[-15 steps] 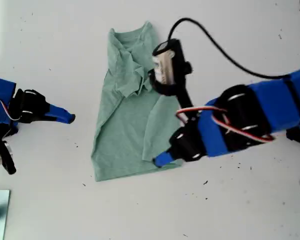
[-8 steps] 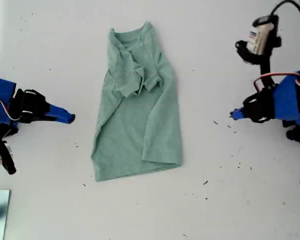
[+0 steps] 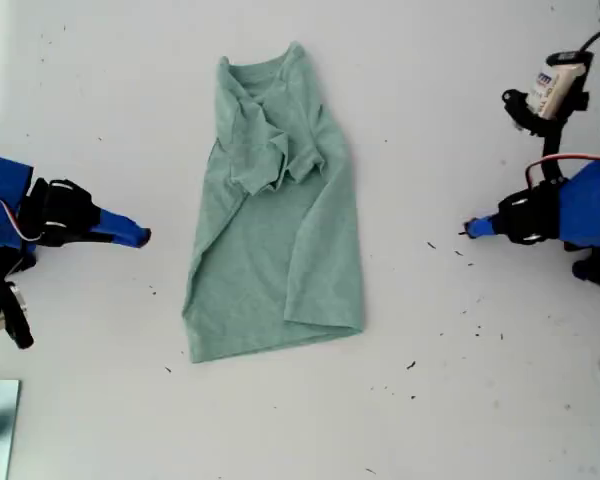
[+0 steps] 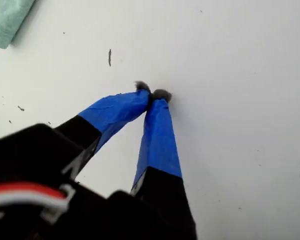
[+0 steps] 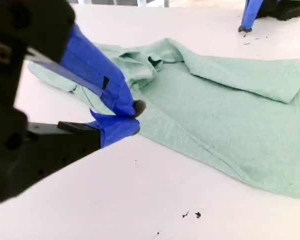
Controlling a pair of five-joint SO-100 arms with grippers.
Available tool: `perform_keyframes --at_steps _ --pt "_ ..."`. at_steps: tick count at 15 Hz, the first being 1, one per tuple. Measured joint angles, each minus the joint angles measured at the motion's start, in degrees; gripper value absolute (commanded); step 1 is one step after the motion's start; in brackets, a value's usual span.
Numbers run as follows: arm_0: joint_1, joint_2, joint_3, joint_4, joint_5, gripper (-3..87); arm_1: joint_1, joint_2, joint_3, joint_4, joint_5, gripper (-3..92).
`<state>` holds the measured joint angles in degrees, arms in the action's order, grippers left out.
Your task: Fold t shirt
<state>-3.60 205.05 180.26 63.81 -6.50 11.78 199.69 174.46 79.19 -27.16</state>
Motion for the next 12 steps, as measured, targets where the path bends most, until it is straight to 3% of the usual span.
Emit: perform_keyframes --at_steps 2,3,4,5,7,8,10,12 --pt "0.2 -2.1 -0.4 -0.6 -1.9 -0.3 0.0 0.0 0.2 0.0 0.0 1.9" --pt "1.8 -9.0 -4.5 -1.0 -3.3 7.9 0.0 0.0 0.2 0.0 0.0 1.9" --pt "4.0 -21.4 -13.3 -0.4 -5.2 26.1 0.0 0.0 0.3 0.0 0.0 1.9" --pt "6.9 -36.6 -25.6 5.0 -6.9 30.3 0.0 0.0 0.4 0.0 0.0 1.9" --pt "10.6 -65.7 -54.5 19.0 -6.5 32.4 0.0 0.0 0.4 0.0 0.0 1.9" --pt "11.5 -75.8 -65.7 22.7 -6.1 32.7 0.0 0.0 0.4 0.0 0.0 1.9" --pt "14.0 -86.8 -76.4 24.3 -5.7 32.9 0.0 0.0 0.4 0.0 0.1 1.9" --pt "14.7 -93.2 -77.0 21.5 -5.7 32.5 0.0 0.0 0.4 0.0 0.1 1.9"
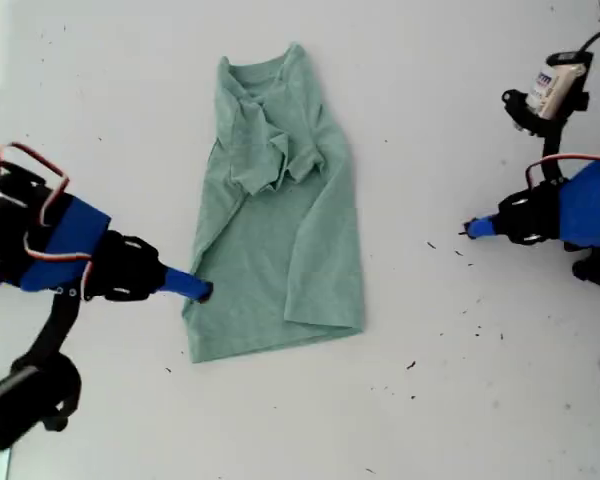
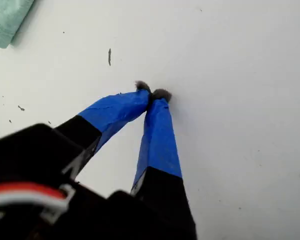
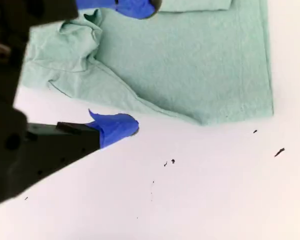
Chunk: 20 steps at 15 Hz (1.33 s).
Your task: Fold t shirt
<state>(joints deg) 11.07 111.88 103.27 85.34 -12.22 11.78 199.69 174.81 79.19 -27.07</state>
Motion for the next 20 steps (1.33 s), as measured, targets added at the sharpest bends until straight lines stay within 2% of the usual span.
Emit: perform_keyframes --at_steps 3,6,7,8,9,12,15,16,18,20 --pt "0.7 -2.7 9.2 -10.9 0.0 31.3 0.0 0.0 0.0 0.0 0.2 1.9" --pt "0.7 -5.7 20.9 -21.7 -2.6 23.6 0.0 0.1 0.0 0.0 0.2 1.9" --pt "0.7 -6.4 25.6 -27.6 -2.8 14.8 0.0 0.1 0.0 0.0 0.2 1.9" --pt "0.8 -7.5 27.2 -32.6 -3.0 2.4 0.0 0.1 0.0 0.0 0.2 1.9" --pt "0.7 -8.9 27.5 -35.0 -3.2 -0.2 0.0 0.1 0.0 0.0 0.4 1.9" --pt "0.5 -6.5 27.5 -36.0 -5.1 -0.2 -0.6 0.1 0.0 0.0 0.4 1.9" --pt "0.7 12.0 27.9 -21.4 -8.5 -0.2 -0.8 0.1 0.0 0.0 0.4 1.9" --pt "0.6 17.1 28.6 -19.2 -8.5 -0.2 -0.8 0.1 0.0 0.0 0.4 1.9" --pt "0.4 17.9 27.6 -18.6 -8.0 -0.2 -0.8 0.1 0.0 0.0 0.4 1.9" --pt "-1.8 12.0 22.5 -21.4 -4.2 -0.2 -0.8 0.1 0.0 0.0 0.4 1.9"
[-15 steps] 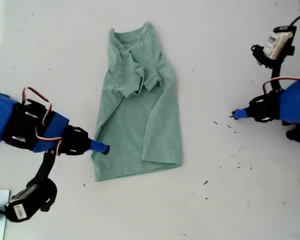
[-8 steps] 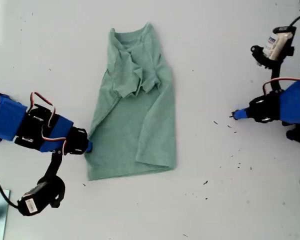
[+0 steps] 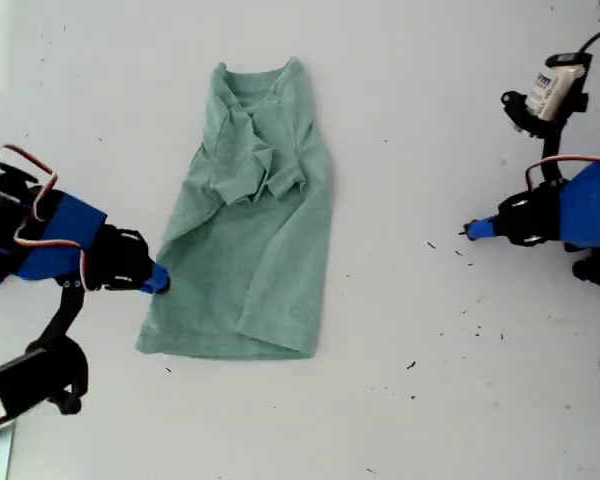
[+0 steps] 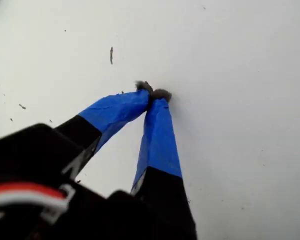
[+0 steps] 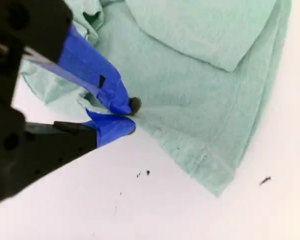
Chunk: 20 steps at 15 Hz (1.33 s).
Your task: Fold t shirt
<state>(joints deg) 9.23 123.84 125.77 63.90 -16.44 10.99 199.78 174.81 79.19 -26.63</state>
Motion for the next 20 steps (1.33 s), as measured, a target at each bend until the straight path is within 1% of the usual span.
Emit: perform_keyframes --at_steps 1,4,5,6,7,9,10,11,12,14,15,16,17,18,19,20 --pt "-1.0 -5.6 -5.2 -2.4 3.1 -0.2 0.0 0.0 0.0 0.0 0.1 1.9" --pt "-4.1 -27.9 -26.9 -3.9 10.8 0.7 0.0 0.0 0.0 0.0 0.2 1.9" --pt "-4.9 -35.2 -33.6 -4.0 12.5 6.1 0.0 0.0 0.0 0.0 0.4 1.9" --pt "-5.7 -41.7 -39.3 -4.6 13.9 20.9 0.0 0.0 0.0 0.0 0.4 1.9" --pt "-6.5 -47.3 -43.3 -5.4 15.2 24.3 -0.4 0.0 0.0 0.0 0.4 1.9" --pt "-7.6 -55.5 -49.4 -6.1 17.0 27.2 -0.4 0.0 0.0 0.0 0.5 1.9" --pt "-7.6 -56.3 -50.5 -5.7 17.6 27.5 -0.5 0.0 0.0 0.0 0.5 1.9" --pt "-7.6 -56.0 -51.7 -4.7 17.8 28.3 -0.7 0.0 0.0 0.0 0.5 1.9" --pt "-7.7 -53.2 -51.7 -1.4 17.8 27.4 -0.7 0.0 0.0 0.0 0.5 1.9" --pt "-7.4 -38.6 -50.8 5.8 17.3 20.3 -0.7 0.0 0.0 0.0 0.5 1.9" --pt "-7.2 -28.7 -47.2 9.7 16.9 14.5 -0.7 0.0 0.0 0.0 0.5 1.9" --pt "-7.0 -18.2 -39.0 9.8 15.5 12.0 -0.7 0.0 0.0 0.0 0.5 1.9" --pt "-7.0 -7.6 -26.9 7.4 13.3 7.5 -0.7 0.0 0.0 0.0 0.5 1.9" --pt "-7.0 3.7 -12.2 3.3 9.6 3.4 -0.7 0.0 0.0 0.0 0.5 1.9" --pt "-7.0 14.2 3.7 -1.8 6.1 2.5 -0.7 0.0 0.0 0.0 0.5 1.9" --pt "-5.6 23.4 18.9 -5.7 1.3 1.6 -0.7 0.0 0.0 0.0 0.5 1.9"
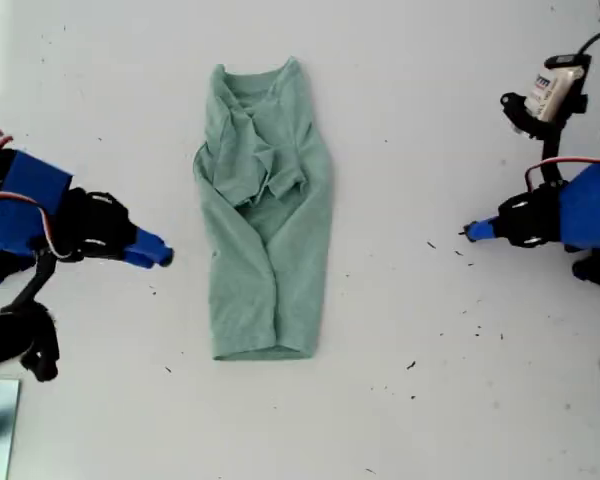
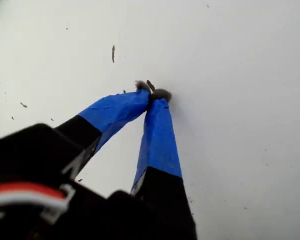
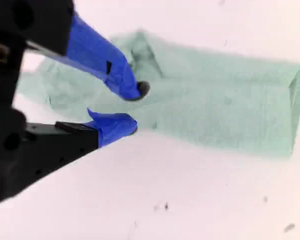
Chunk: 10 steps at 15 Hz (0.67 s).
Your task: Fold t shirt
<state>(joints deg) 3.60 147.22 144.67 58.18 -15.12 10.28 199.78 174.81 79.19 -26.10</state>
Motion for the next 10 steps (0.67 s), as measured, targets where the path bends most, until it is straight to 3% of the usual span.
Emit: perform_keyframes --at_steps 3,10 --pt "3.2 26.8 30.0 -2.5 -6.2 -0.2 0.0 0.0 0.0 0.0 0.0 1.9" --pt "-1.0 30.9 35.0 -4.6 -4.0 -0.2 -0.2 0.0 0.1 0.0 0.4 1.9"
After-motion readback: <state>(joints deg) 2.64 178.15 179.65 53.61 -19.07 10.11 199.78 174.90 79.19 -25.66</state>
